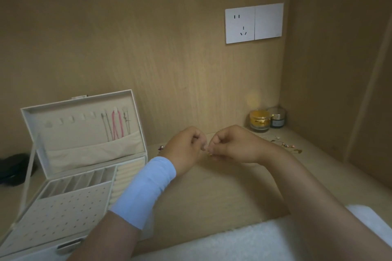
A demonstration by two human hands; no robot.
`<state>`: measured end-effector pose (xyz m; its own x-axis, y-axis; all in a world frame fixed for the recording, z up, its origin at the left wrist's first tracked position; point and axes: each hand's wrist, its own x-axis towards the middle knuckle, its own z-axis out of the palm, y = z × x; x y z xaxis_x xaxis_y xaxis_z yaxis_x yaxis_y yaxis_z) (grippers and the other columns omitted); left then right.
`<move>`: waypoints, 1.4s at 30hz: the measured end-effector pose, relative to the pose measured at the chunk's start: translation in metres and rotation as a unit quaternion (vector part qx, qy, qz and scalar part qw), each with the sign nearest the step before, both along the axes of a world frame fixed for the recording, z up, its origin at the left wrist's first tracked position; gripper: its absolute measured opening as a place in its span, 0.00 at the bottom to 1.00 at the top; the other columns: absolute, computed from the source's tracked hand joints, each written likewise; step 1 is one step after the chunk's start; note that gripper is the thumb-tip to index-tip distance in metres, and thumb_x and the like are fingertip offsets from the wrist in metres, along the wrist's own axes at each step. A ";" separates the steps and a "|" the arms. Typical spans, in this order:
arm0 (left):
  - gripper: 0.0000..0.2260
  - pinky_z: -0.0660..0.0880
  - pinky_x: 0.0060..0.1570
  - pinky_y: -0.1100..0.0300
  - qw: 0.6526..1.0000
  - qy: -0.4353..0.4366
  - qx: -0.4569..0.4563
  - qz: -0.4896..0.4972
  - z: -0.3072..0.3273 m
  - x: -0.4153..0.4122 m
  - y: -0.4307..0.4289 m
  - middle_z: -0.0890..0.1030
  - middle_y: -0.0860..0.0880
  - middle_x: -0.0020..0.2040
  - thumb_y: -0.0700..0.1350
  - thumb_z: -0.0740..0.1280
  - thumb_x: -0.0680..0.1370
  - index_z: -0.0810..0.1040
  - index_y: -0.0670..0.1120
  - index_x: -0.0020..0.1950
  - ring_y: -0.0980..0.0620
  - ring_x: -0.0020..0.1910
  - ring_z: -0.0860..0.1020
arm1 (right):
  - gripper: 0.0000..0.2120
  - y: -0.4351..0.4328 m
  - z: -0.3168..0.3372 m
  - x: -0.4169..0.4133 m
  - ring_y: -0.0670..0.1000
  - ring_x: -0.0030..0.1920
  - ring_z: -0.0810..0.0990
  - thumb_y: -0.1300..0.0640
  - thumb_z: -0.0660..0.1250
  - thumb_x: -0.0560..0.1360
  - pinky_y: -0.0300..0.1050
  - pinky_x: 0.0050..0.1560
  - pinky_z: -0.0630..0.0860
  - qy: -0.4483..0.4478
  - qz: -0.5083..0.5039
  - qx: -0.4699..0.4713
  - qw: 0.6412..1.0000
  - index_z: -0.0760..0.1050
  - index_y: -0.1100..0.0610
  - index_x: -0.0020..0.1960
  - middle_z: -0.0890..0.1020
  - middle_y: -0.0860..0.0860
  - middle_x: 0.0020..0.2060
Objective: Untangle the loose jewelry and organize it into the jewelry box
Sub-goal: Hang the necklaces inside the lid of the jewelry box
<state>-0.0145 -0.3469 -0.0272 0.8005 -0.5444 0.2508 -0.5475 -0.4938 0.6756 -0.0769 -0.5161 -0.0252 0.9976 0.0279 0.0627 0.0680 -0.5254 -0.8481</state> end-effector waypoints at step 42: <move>0.07 0.67 0.29 0.64 0.954 0.128 -0.269 -0.044 0.098 0.048 0.251 0.71 0.52 0.31 0.41 0.59 0.82 0.77 0.46 0.52 0.54 0.26 0.66 | 0.06 0.236 0.084 0.077 0.52 0.39 0.84 0.54 0.71 0.76 0.45 0.40 0.77 -0.044 0.153 0.121 0.980 0.85 0.56 0.47 0.87 0.51 0.44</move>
<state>0.0340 -0.0963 0.0703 0.8301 -0.4594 0.3160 -0.3546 0.0024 0.9350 0.0005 -0.2798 0.0587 0.9351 0.2988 0.1904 0.2698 -0.2521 -0.9293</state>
